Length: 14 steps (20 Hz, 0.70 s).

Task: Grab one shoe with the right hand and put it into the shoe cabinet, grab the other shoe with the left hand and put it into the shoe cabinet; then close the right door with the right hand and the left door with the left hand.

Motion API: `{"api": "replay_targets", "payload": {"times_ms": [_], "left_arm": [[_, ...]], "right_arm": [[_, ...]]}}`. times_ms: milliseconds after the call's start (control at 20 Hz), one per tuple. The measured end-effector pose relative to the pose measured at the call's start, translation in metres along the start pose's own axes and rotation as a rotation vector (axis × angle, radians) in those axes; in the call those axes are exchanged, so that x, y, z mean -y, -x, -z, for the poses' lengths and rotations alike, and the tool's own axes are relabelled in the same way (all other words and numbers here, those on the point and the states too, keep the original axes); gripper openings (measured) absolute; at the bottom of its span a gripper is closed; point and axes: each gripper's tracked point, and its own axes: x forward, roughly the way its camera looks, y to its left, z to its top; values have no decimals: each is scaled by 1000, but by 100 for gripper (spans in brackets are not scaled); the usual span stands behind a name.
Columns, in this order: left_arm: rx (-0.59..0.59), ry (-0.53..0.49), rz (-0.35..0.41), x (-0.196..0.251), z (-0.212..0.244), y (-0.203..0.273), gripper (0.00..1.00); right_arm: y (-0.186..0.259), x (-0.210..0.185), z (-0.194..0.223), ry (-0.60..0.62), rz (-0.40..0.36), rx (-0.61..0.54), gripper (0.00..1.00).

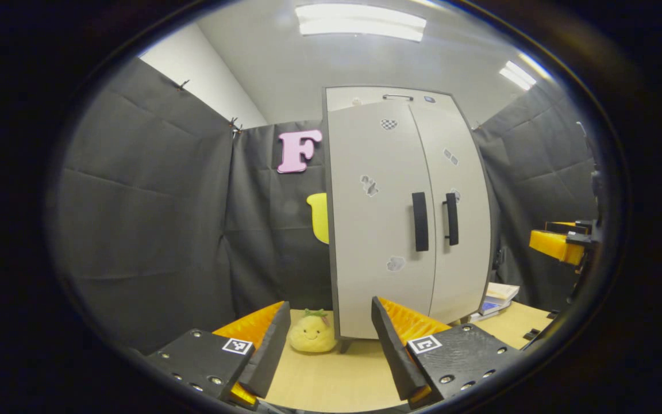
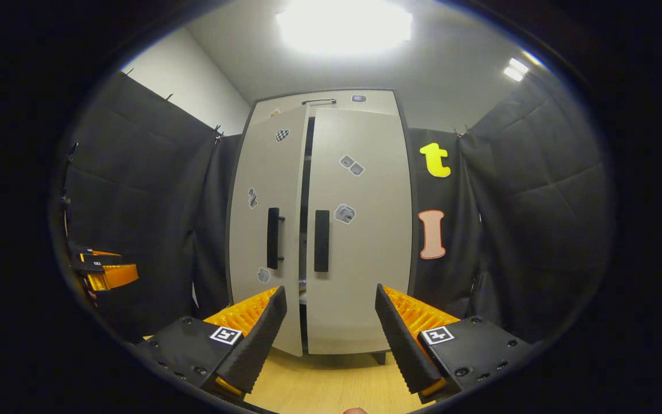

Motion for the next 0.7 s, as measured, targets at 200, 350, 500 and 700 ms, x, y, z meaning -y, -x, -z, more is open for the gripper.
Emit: {"api": "replay_targets", "payload": {"times_ms": [200,350,500,700], "left_arm": [[0,5,-3,0,1,-1,82],[-4,-1,-4,0,3,2,82],[-1,-12,1,2,2,4,82],[2,-13,11,5,1,7,82]], "right_arm": [[1,2,-1,-1,3,5,96],[1,2,0,-3,2,4,96],[5,2,-1,-2,4,4,98],[11,3,-3,-3,10,9,96]]}}
